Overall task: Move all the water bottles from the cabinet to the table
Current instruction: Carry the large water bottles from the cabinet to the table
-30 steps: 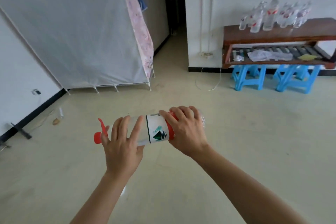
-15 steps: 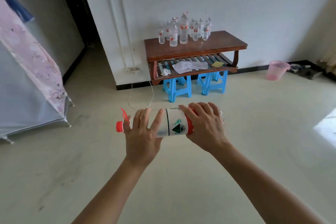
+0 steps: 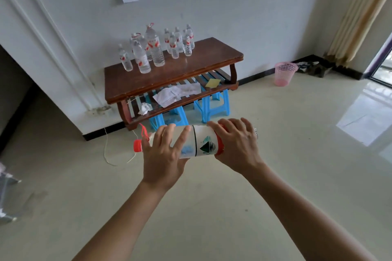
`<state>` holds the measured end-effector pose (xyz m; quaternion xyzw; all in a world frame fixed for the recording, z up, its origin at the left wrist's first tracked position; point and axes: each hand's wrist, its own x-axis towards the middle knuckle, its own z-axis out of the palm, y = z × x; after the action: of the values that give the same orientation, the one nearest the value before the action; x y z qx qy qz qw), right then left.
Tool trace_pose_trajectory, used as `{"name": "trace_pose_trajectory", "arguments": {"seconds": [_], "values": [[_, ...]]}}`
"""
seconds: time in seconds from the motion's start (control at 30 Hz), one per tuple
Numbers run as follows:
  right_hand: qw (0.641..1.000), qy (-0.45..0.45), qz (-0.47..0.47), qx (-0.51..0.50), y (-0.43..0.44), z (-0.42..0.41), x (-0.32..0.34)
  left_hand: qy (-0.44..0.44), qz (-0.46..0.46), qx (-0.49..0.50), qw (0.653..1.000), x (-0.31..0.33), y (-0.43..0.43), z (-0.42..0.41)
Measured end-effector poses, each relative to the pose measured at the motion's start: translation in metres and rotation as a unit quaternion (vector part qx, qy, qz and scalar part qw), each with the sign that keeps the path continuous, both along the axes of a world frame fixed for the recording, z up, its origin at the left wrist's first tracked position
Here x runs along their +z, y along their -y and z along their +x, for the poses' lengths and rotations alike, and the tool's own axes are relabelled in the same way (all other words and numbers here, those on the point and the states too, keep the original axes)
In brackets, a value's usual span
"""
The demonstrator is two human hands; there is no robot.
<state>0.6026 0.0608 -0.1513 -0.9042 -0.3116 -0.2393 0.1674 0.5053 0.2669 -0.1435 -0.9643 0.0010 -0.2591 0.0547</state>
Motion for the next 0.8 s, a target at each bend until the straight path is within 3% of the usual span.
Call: {"name": "trace_pose_trajectory", "arguments": {"seconds": [0.5, 0.6, 0.8], "values": [[0.998, -0.014, -0.03, 0.052, -0.135, 0.3, -0.006, 0.035, -0.005, 0.006, 0.999, -0.016, -0.137, 0.287], [0.997, -0.017, -0.065, 0.043, -0.181, 0.373, 0.006, 0.034, -0.017, 0.0, 0.999, -0.012, -0.186, 0.365], [0.999, -0.003, -0.043, -0.005, -0.237, 0.492, 0.019, 0.037, -0.024, -0.046, 0.998, 0.008, -0.249, 0.497]]}}
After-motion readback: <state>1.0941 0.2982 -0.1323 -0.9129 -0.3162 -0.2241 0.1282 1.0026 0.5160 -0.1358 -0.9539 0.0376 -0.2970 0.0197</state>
